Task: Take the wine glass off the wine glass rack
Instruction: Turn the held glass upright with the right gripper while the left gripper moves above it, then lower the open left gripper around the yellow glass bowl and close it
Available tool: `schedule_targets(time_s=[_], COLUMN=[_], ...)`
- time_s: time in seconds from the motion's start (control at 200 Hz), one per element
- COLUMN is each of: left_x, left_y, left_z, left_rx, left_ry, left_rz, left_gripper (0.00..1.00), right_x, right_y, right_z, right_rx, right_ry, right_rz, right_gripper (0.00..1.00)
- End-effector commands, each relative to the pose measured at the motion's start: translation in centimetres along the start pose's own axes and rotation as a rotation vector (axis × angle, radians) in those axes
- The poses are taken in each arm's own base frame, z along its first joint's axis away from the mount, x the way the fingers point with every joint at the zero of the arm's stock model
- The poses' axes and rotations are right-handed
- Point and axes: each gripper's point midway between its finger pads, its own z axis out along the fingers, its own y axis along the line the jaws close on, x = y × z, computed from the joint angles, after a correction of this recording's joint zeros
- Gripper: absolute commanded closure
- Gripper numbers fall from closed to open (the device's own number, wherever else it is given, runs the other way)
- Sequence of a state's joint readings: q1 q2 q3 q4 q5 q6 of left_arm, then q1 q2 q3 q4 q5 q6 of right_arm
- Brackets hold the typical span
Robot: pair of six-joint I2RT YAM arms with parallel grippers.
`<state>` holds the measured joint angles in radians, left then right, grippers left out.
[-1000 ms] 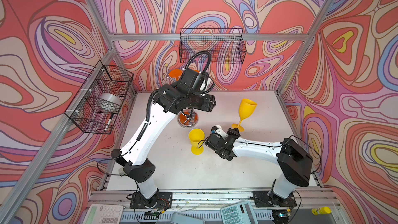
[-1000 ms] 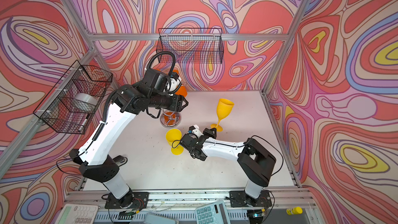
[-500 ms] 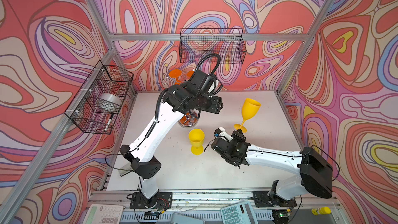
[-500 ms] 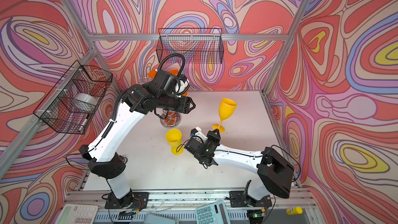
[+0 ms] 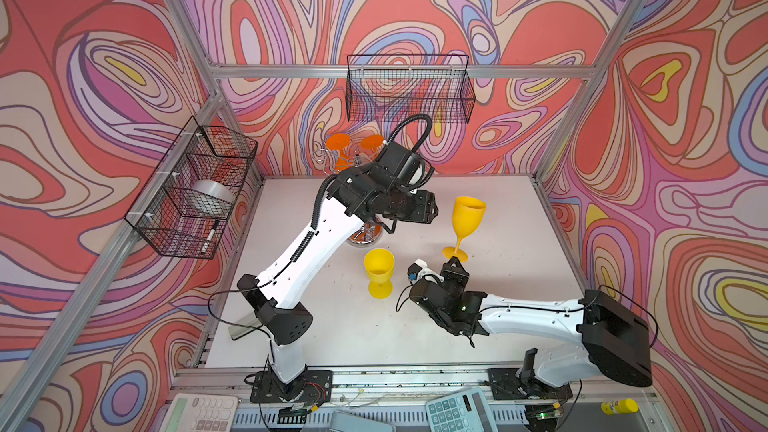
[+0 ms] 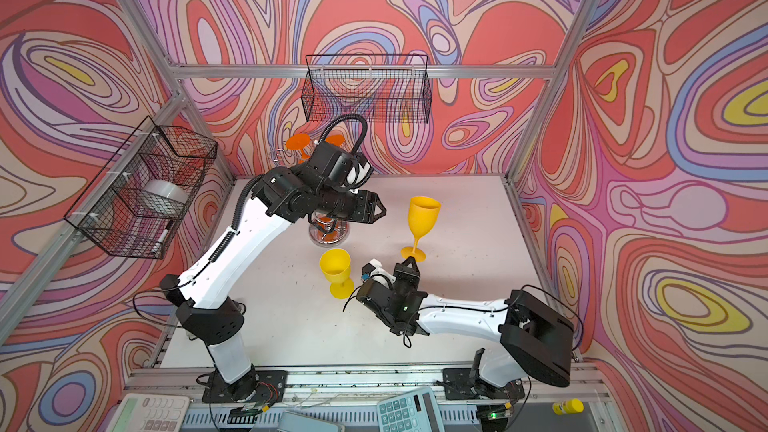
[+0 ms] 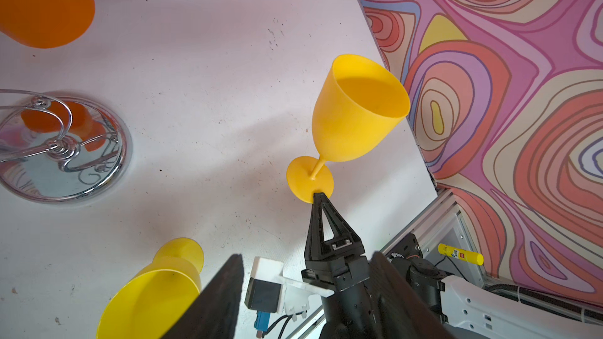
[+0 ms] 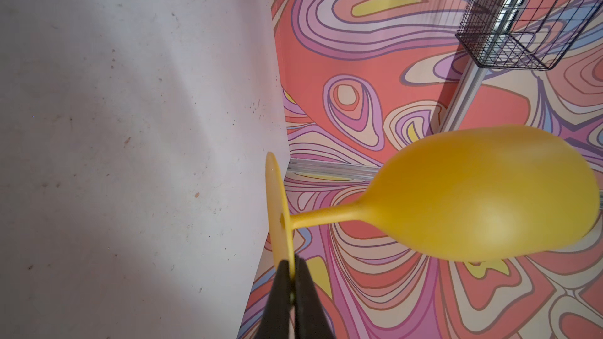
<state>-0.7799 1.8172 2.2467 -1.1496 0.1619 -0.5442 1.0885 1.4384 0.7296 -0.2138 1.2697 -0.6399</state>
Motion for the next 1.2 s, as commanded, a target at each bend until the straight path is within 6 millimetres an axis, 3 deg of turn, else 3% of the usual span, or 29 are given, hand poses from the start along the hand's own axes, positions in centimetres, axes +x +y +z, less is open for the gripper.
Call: schedule_targets(time_s=[0.0,0.396,0.776,1.197], left_x=[0.1,0.4,-0.8,-0.1], left_y=[-0.5,-0.3,-0.2,2.4], left_z=[0.8,3.1,3.4,4.9], left_rx=[0.021,0.029,0.024,-0.152], left_ry=[0.002,0.011,-0.044,-0.007], left_rz=[-0.055,-0.229,-0.416,-0.602], left_gripper=[0.38,0.38,0.37,0.33], right_x=[-1.1,-1.8,-2.3,-2.8], right_y=[0.3,0.5,1.3,1.3], right_z=[-0.3,-0.6,-0.8,-1.2], right_rx=[0.022,0.081,0.091,0.107], right_ry=[-0.038,-0.069,-0.075,-0.095], right_rz=[-0.001,-0.072,-0.108,-0.118], right_gripper=[1.00,1.00,1.00,1.00])
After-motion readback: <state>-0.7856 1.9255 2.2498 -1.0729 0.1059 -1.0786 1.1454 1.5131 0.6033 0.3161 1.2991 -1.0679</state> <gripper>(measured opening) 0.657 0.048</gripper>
